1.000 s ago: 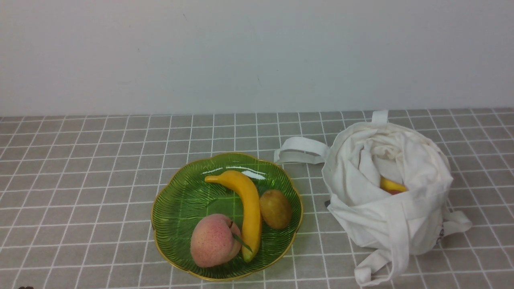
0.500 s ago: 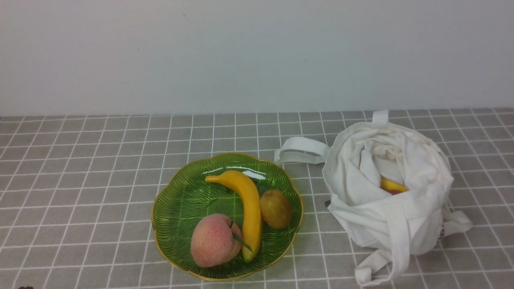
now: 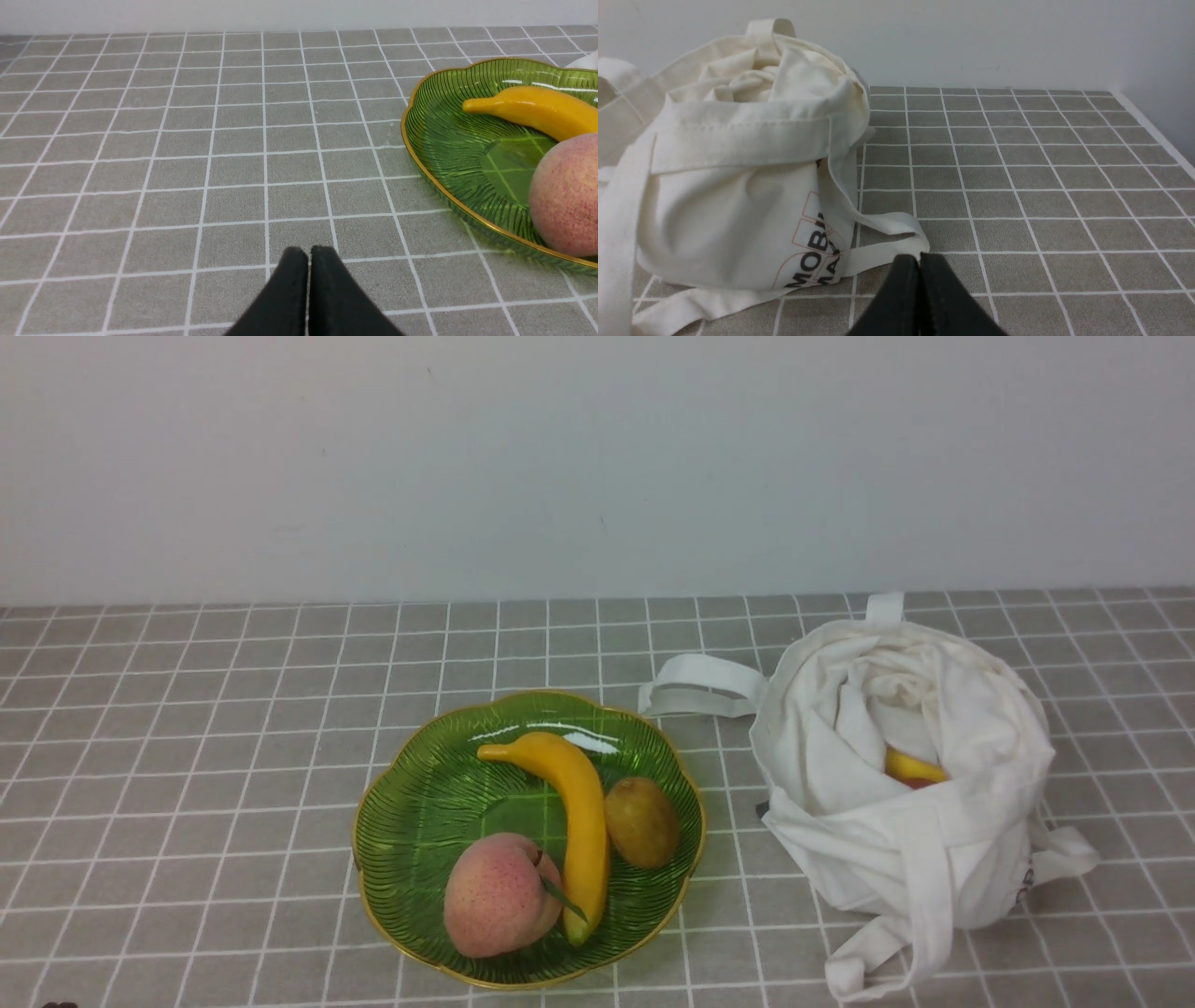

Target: Take the fruit out of the bag on the grey coffee tablecloth and place them on the plate.

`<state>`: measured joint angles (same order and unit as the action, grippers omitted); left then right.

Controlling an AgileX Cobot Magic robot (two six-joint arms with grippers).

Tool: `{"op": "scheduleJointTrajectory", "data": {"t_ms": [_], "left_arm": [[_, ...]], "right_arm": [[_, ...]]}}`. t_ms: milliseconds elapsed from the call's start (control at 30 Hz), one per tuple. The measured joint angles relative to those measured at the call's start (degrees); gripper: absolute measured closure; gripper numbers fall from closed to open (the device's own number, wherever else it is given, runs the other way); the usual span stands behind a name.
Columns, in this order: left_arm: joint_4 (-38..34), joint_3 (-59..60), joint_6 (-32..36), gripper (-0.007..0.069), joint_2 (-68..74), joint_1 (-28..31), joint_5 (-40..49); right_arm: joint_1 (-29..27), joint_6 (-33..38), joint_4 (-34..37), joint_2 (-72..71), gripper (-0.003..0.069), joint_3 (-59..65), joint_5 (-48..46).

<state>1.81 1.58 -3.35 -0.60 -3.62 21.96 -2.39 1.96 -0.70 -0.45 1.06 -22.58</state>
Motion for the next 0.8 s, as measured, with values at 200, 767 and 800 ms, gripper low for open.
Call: {"op": "scheduleJointTrajectory", "data": {"t_ms": [200, 767, 800], "left_arm": [[0.0, 0.0, 0.0, 0.0632, 0.0, 0.0, 0.0], [0.0, 0.0, 0.0, 0.0632, 0.0, 0.0, 0.0], [0.0, 0.0, 0.0, 0.0632, 0.0, 0.0, 0.0]], "right_arm": [[3.8, 0.0, 0.0, 0.0, 0.0673, 0.0, 0.0], [6.0, 0.0, 0.0, 0.0, 0.0673, 0.0, 0.0], [6.0, 0.0, 0.0, 0.0, 0.0673, 0.0, 0.0]]}}
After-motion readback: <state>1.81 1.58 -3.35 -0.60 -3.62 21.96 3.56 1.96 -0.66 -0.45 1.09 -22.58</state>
